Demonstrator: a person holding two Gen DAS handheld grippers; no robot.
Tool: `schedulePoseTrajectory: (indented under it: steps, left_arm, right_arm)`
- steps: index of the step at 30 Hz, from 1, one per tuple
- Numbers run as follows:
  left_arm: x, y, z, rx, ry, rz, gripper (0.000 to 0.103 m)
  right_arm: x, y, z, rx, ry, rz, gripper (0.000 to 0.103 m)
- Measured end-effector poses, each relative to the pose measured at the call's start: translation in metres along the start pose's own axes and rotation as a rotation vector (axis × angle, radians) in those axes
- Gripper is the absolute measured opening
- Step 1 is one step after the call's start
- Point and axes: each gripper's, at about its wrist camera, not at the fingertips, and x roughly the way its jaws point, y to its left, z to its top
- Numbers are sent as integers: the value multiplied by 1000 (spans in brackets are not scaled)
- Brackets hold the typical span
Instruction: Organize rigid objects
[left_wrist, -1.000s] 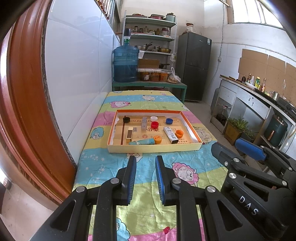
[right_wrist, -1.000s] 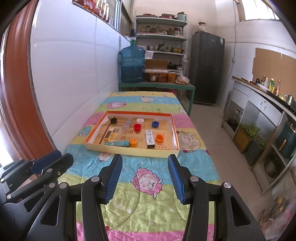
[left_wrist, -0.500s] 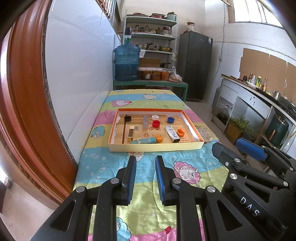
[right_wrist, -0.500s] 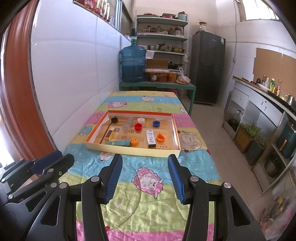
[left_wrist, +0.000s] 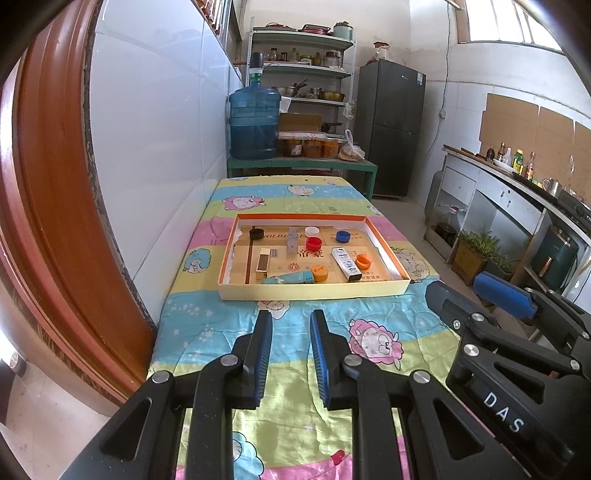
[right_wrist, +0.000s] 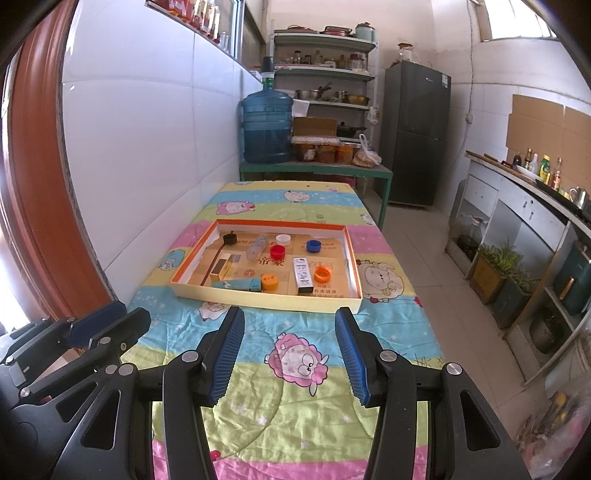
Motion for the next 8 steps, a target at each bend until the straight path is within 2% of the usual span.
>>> schedulePoseTrajectory:
  steps: [8]
  left_arm:
    - [0,2,-2,8,-10,23,21]
  right_arm:
    - [1,0,-1,2,0,2,53]
